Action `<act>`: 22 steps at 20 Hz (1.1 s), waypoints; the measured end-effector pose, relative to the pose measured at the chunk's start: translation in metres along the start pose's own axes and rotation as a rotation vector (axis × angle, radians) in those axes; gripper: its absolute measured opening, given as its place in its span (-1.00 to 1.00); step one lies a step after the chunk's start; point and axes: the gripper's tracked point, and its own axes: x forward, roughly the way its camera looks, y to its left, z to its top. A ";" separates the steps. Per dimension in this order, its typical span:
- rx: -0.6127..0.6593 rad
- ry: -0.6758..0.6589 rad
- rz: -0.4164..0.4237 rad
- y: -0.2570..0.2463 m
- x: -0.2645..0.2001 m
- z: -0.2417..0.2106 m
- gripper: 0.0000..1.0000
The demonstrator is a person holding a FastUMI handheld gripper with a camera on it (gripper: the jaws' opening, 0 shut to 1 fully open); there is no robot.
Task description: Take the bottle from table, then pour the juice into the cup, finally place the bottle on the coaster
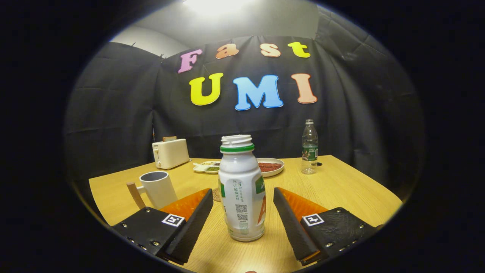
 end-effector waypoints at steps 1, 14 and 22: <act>0.000 0.007 -0.003 -0.001 0.003 -0.001 0.95; -0.020 0.086 -0.046 -0.002 0.020 -0.018 0.55; -0.031 0.094 -0.070 -0.003 0.017 -0.018 0.39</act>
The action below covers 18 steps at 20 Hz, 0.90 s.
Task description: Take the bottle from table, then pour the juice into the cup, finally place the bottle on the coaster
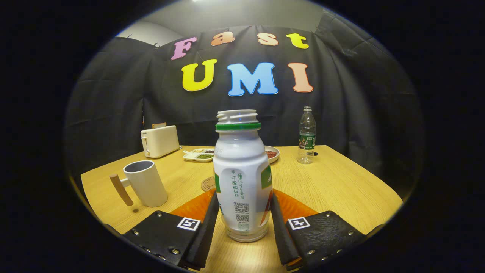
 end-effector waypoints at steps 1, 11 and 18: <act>-0.004 0.002 -0.003 0.000 0.000 0.001 0.39; -0.181 -0.033 -0.072 -0.003 0.001 0.026 0.39; -0.362 -0.066 -0.116 0.003 0.006 0.052 0.39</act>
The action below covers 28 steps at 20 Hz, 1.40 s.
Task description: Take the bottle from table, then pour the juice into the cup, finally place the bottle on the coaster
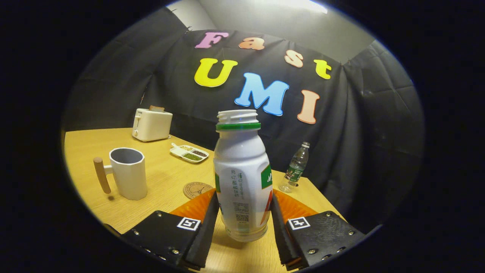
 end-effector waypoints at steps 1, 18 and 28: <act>-0.024 -0.003 -0.004 0.000 0.001 0.003 0.39; -0.530 -0.052 -0.075 0.019 0.021 0.042 0.39; -0.723 -0.048 -0.095 0.033 0.030 0.043 0.39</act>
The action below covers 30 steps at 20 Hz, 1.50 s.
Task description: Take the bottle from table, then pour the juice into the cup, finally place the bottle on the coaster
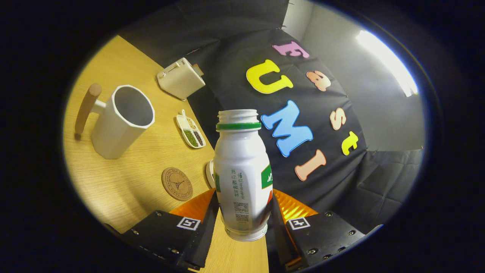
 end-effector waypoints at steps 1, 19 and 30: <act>-0.027 -0.001 -0.006 0.001 0.003 0.003 0.39; -0.315 -0.060 -0.084 0.008 -0.008 0.044 0.39; -0.428 -0.091 -0.108 0.013 -0.014 0.058 0.38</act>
